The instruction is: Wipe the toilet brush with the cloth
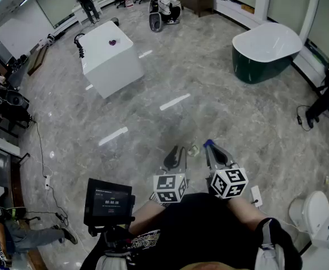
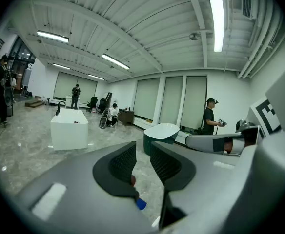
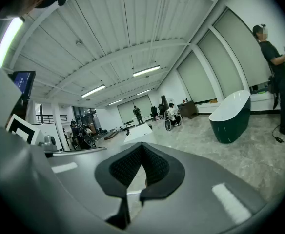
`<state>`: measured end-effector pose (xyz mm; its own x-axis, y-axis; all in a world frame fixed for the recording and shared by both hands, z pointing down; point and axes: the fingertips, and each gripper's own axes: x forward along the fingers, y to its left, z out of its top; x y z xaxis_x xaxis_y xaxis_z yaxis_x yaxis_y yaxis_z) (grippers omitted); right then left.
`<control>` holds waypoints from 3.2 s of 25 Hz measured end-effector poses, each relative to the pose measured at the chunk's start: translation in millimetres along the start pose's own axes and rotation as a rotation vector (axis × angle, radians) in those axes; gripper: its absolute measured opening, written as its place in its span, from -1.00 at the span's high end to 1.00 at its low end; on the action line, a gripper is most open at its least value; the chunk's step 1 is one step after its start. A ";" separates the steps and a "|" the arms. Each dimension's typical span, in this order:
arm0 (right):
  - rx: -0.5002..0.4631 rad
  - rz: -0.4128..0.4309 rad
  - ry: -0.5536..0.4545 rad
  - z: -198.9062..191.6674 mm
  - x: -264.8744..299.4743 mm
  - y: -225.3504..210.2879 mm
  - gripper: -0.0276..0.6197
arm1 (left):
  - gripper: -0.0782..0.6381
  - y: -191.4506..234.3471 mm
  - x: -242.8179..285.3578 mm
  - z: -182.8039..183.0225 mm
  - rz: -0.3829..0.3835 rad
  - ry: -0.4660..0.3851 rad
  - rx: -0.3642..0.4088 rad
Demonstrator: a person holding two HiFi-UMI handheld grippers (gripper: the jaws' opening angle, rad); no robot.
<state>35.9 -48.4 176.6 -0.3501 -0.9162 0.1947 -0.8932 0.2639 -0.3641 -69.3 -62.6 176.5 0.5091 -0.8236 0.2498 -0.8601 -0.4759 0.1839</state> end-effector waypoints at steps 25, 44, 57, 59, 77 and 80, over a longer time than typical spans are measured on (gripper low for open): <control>-0.007 -0.006 0.031 -22.6 -6.1 19.6 0.91 | 0.53 12.0 -17.8 -20.3 -0.016 0.021 -0.050; 0.106 -0.274 0.132 -118.9 -9.2 -21.8 0.91 | 0.54 96.0 -18.7 -134.8 0.003 0.288 -0.077; 0.000 -0.212 0.314 -195.4 28.6 -162.1 0.69 | 0.53 41.7 83.2 -191.1 0.041 0.256 0.143; -0.013 -0.173 0.341 -207.9 39.2 -184.6 0.69 | 0.45 28.0 103.8 -194.7 0.051 0.218 0.216; -0.210 -0.123 0.556 -391.6 142.0 -343.1 0.52 | 0.18 49.8 176.9 -352.1 0.200 0.253 -0.015; -0.174 -0.135 0.608 -458.5 164.6 -370.1 0.44 | 0.18 65.9 185.0 -392.1 0.197 0.246 -0.049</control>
<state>179.4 -158.7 761.0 -0.2830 -0.6240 0.7284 -0.9555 0.2496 -0.1574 -19.0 -125.3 607.6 0.3304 -0.7963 0.5068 -0.9435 -0.2939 0.1533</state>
